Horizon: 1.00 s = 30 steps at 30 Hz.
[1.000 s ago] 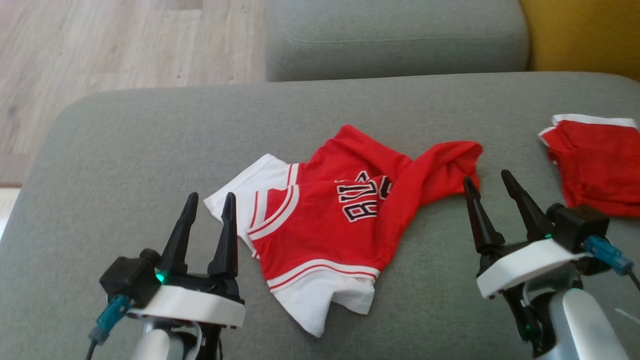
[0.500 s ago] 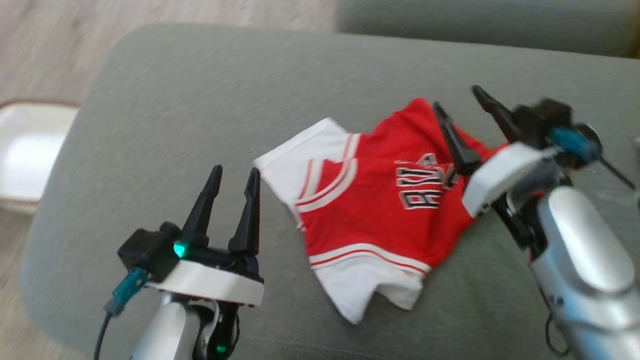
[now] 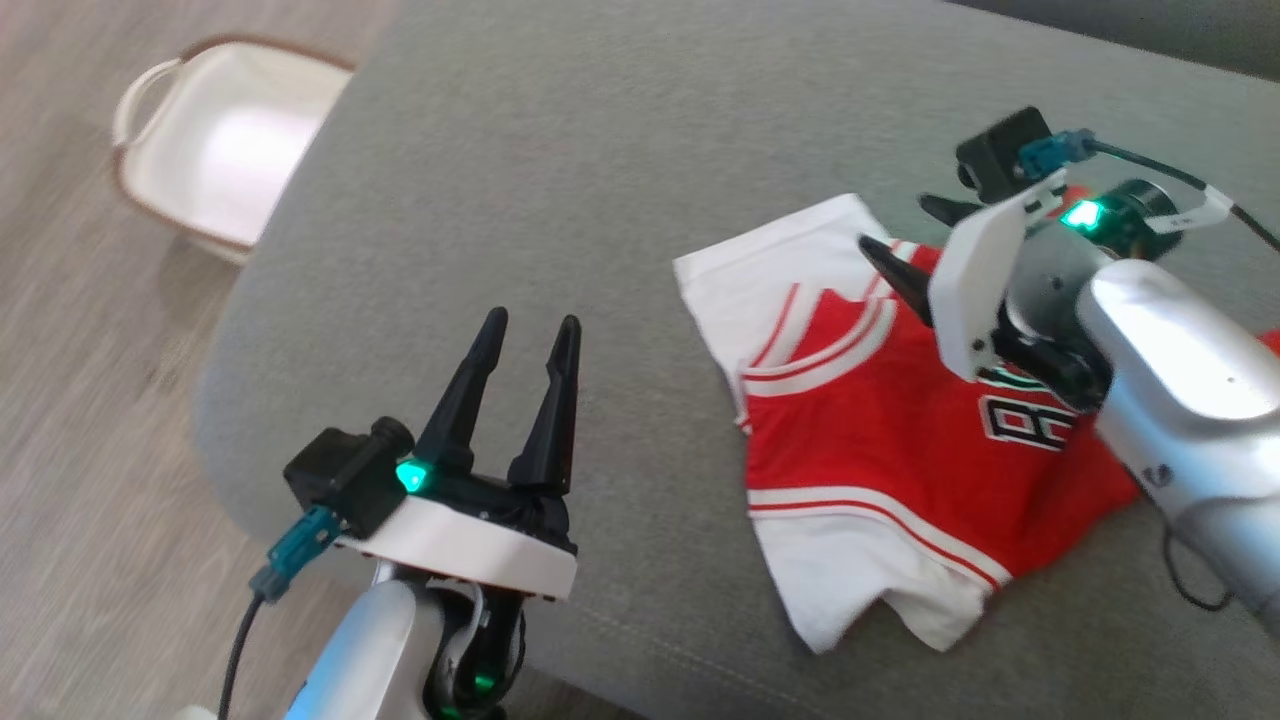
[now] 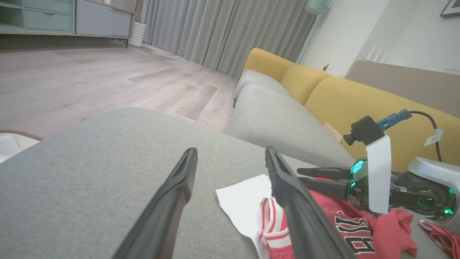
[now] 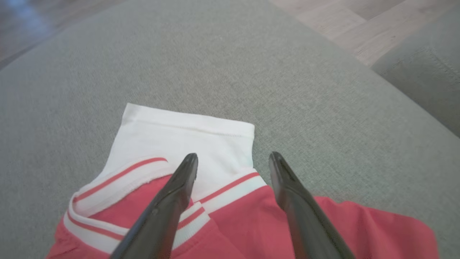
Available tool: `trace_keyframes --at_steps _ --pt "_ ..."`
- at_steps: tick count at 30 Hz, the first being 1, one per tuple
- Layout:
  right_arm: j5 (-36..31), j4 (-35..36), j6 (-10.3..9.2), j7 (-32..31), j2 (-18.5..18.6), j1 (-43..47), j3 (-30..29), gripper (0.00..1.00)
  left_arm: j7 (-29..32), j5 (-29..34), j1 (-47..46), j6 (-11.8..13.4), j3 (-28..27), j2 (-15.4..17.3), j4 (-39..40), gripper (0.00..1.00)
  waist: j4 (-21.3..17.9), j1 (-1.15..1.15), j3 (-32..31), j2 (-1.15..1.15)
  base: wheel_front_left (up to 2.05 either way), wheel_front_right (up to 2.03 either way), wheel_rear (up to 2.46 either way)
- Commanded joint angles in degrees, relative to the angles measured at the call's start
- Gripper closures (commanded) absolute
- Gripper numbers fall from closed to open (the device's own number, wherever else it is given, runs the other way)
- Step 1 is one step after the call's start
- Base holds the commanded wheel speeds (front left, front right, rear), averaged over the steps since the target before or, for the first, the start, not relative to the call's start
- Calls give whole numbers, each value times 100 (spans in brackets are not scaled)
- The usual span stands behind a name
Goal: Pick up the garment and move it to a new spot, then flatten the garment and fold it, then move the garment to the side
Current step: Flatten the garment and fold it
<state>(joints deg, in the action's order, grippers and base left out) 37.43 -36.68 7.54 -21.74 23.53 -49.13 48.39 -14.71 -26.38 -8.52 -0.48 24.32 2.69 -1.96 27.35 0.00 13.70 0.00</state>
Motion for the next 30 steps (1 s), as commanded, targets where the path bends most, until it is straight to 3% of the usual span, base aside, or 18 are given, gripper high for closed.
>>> trace_keyframes --at_steps 1,17,18,19,25,30 --pt "152 15 -5 -24 113 -232 227 0 -29 -41 -231 31 -125 19 189 0 256 0 148 0 0 0 0" --pt "1185 -730 -5 -203 379 -927 1859 0 -29 -158 -216 131 -15 19 252 0 496 0 383 0 0 0 0" --pt "1260 -732 -5 -216 387 -954 1943 18 -29 -161 -214 134 -17 19 256 0 496 0 390 0 0 0 0" --pt "1313 -730 -5 -202 396 -988 2019 100 -29 -163 -213 137 -18 19 260 0 496 0 396 0 0 0 0" --pt "1487 -843 -5 147 437 -1277 2245 100 -29 -182 -210 158 -7 19 282 0 498 0 416 0 0 0 0" --pt "1362 -1367 -5 1013 413 -1743 2152 100 -29 -192 -202 161 -7 19 274 0 496 0 394 0 0 0 0"
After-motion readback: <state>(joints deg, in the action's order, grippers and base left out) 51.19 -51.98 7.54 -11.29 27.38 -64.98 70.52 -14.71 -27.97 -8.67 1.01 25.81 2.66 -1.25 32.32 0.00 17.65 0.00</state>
